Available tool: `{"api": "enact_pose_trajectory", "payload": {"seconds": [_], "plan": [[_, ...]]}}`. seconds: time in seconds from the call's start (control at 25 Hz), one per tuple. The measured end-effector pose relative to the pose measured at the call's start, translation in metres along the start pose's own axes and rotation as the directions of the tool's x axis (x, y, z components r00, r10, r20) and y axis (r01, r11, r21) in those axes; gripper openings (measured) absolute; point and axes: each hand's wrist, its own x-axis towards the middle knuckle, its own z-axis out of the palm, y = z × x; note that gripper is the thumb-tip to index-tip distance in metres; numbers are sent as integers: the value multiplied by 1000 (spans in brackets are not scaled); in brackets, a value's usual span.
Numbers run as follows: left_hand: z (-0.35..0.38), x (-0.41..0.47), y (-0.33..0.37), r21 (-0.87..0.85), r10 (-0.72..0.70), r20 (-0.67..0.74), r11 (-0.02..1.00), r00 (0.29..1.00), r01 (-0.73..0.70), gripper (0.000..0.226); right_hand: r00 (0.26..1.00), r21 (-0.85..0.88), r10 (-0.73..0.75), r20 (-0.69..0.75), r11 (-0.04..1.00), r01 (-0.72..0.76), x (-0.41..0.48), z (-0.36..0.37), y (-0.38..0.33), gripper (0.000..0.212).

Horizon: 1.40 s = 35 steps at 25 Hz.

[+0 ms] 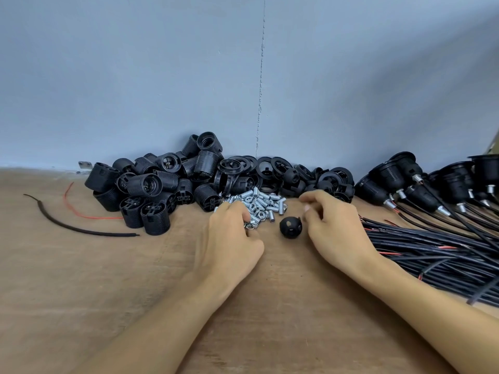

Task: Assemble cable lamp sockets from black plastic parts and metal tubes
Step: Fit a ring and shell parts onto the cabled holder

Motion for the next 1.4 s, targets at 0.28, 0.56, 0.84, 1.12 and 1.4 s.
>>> {"api": "enact_pose_trajectory", "payload": {"seconds": [0.28, 0.56, 0.84, 1.12, 1.4], "plan": [[1, 2, 1, 21, 4, 4, 1000, 1000, -4, 15, 829, -290, -520, 206, 777, 559, -20, 7, -24, 16], [3, 3, -3, 20, 53, -17, 998, 998, -53, 20, 928, -538, -326, 180, 757, 370, -4, 5, -2, 26], [3, 4, -4, 6, 64, -40, 998, 997, -64, 20, 928, -472, -296, 227, 800, 370, -3, 11, 1, 31], [-1, 2, -7, 29, 42, -68, 999, 997, -40, 15, 909, -394, -345, 233, 821, 412, -8, 5, -2, 28], [2, 2, -6, 91, 155, -28, 984, 988, -152, 24, 903, -390, -347, 256, 817, 424, -11, 4, -2, 26]]}}
